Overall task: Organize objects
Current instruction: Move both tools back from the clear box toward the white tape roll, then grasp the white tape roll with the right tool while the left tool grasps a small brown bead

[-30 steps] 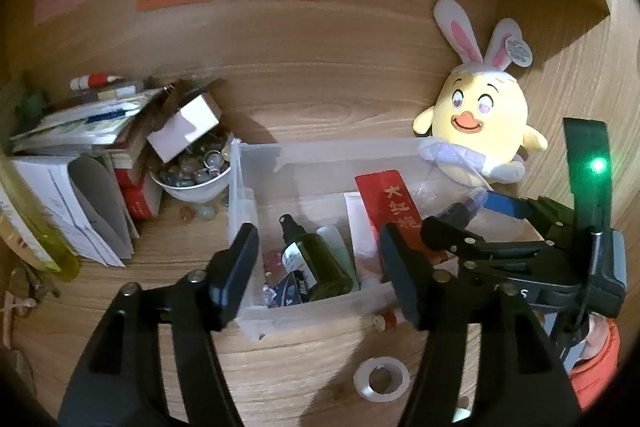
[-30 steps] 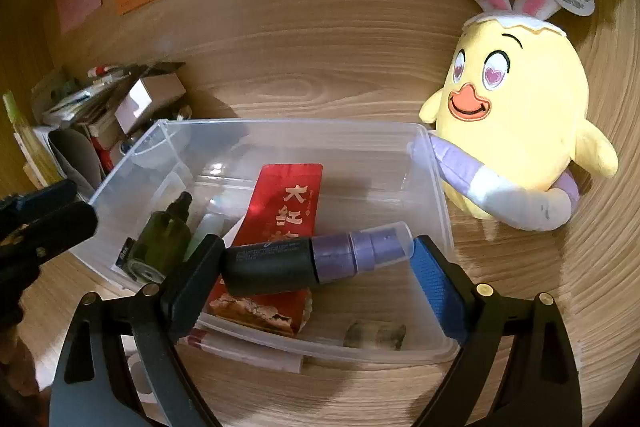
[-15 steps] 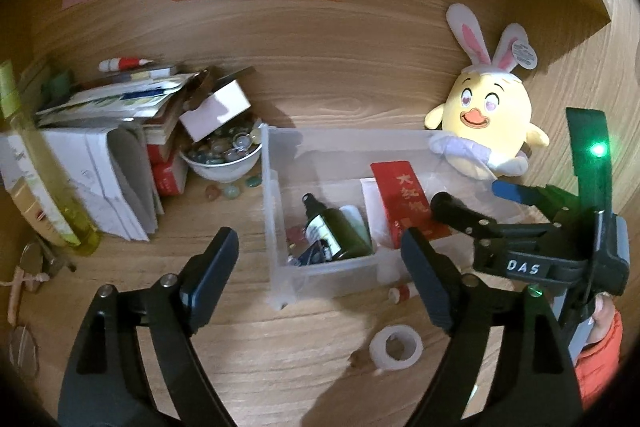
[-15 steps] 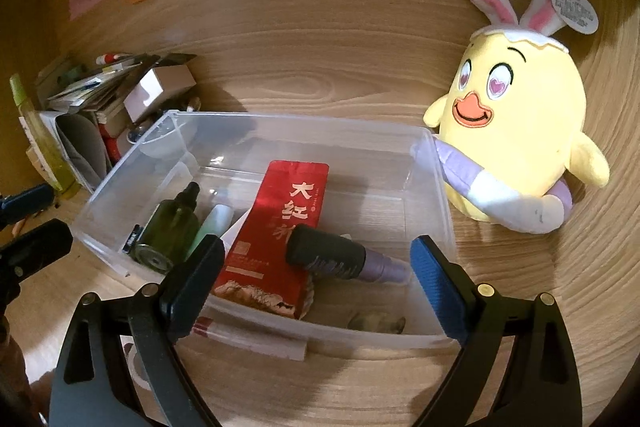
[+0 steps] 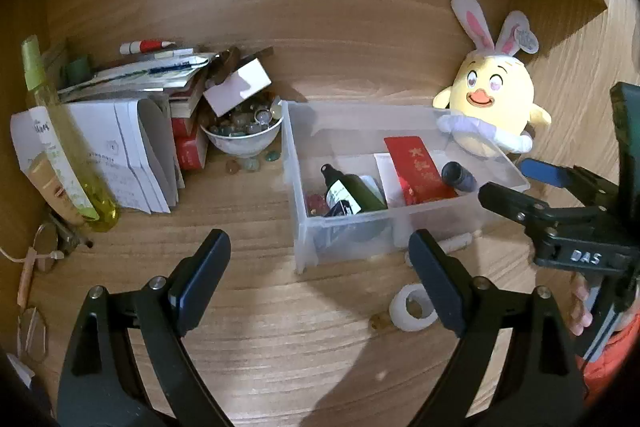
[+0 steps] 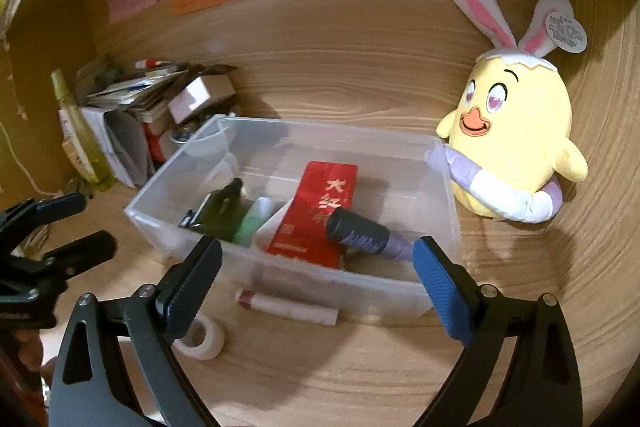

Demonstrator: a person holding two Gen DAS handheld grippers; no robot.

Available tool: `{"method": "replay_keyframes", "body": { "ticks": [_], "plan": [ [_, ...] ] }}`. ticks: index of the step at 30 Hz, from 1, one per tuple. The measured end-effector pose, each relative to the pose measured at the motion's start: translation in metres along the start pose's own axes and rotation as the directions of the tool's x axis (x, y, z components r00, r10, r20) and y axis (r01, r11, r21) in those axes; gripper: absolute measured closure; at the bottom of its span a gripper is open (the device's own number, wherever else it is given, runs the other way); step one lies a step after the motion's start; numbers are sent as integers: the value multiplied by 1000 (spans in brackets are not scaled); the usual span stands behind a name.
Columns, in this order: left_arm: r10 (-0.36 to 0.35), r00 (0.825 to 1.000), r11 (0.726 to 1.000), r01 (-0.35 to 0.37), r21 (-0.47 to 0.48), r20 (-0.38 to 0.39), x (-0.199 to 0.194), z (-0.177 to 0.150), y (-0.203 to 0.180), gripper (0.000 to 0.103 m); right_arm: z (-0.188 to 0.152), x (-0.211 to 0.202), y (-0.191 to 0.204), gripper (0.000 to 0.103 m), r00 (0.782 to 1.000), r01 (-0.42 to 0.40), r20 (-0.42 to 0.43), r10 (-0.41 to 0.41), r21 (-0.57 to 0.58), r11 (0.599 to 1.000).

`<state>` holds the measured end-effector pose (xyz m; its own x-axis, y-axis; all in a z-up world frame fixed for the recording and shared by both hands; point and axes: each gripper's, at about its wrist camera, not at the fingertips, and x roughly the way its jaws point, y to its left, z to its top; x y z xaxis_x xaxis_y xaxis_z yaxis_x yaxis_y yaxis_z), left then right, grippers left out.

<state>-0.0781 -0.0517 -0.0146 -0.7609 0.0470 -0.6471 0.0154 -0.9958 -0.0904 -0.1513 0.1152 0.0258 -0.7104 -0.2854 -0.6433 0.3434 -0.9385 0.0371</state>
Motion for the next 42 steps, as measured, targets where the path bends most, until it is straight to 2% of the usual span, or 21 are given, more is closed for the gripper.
{"method": "replay_keyframes", "body": {
  "ticks": [8, 15, 16, 19, 29, 32, 38, 42],
  "plan": [
    [-1, 999, 1000, 2, 3, -38, 5, -12, 0, 12, -14, -10, 16, 7, 999, -36, 2, 36, -35, 999],
    [-14, 997, 1000, 13, -11, -77, 14, -27, 6, 12, -33, -2, 30, 7, 988, -149, -50, 149, -9, 989],
    [-18, 997, 1000, 17, -9, -80, 14, -29, 6, 13, -36, 1, 34, 7, 986, -158, -63, 157, -15, 987],
    [-16, 995, 1000, 17, 10, -95, 16, -35, 5, 27, -42, 8, 43, 9, 983, -168, -86, 165, -36, 985],
    [-53, 986, 999, 51, -19, -155, 23, -54, 17, 53, -55, 28, 63, 40, 963, -226, -174, 208, -95, 969],
    [-61, 985, 998, 59, -17, -162, 23, -57, 16, 55, -58, 36, 67, 46, 956, -234, -203, 210, -101, 967],
    [-85, 983, 996, 88, 12, -164, 23, -61, 5, 55, -62, 48, 64, 66, 943, -250, -248, 222, -86, 964],
    [-98, 979, 994, 106, 34, -177, 26, -61, -5, 55, -60, 42, 61, 66, 951, -241, -220, 217, -88, 967]
  ]
}}
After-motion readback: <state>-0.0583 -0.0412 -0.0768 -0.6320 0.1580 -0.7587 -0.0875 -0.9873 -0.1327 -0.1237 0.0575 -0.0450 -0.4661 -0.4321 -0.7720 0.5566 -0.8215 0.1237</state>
